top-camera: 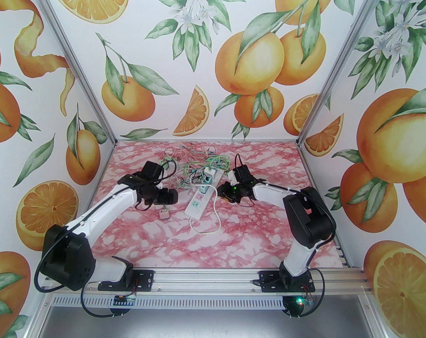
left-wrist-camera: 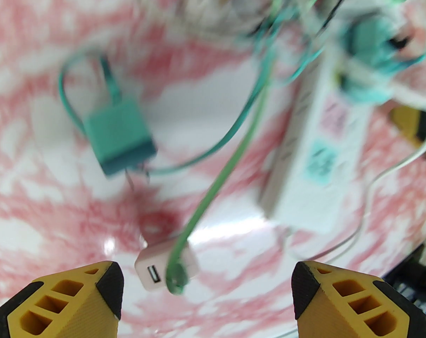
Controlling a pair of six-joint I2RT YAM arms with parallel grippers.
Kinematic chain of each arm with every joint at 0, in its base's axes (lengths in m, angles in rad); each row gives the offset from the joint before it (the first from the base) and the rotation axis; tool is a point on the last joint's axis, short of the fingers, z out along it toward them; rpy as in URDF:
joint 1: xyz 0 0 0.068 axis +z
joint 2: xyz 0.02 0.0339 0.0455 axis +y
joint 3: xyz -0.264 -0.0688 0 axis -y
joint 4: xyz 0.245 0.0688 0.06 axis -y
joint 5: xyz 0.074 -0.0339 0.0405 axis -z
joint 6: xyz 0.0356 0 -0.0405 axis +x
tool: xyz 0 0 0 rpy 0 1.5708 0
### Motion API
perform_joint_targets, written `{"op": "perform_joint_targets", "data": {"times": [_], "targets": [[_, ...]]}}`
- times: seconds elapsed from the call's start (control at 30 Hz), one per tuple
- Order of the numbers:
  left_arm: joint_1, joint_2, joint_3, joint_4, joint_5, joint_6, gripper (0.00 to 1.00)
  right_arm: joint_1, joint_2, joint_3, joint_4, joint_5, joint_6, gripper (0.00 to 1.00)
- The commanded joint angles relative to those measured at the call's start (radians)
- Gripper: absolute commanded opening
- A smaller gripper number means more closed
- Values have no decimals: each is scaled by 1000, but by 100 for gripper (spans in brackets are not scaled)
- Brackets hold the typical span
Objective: Pull the plug off the socket
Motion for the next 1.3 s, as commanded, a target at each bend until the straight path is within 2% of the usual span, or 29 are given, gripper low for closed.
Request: {"op": "perform_joint_targets", "data": {"times": [0.0,0.2,0.43,0.77,1.03,1.13,1.27], "targets": [[-3,5,70,-14,25,-31,81,9,-35,-12,28,-16,-12,36],[-3,84,164,34,55,-36,81,35,1,27,61,-49,-12,36],[-5,182,245,85,118,-24,77,157,18,57,105,-36,33,36],[-35,245,193,275,286,-82,59,313,-18,-46,172,99,159,35],[-132,324,143,416,196,-145,49,313,-36,-129,234,72,186,35],[-168,343,96,529,192,-180,47,306,-40,-149,244,53,182,35],[-208,373,110,517,111,-150,46,270,-87,-205,296,50,209,34]]}}
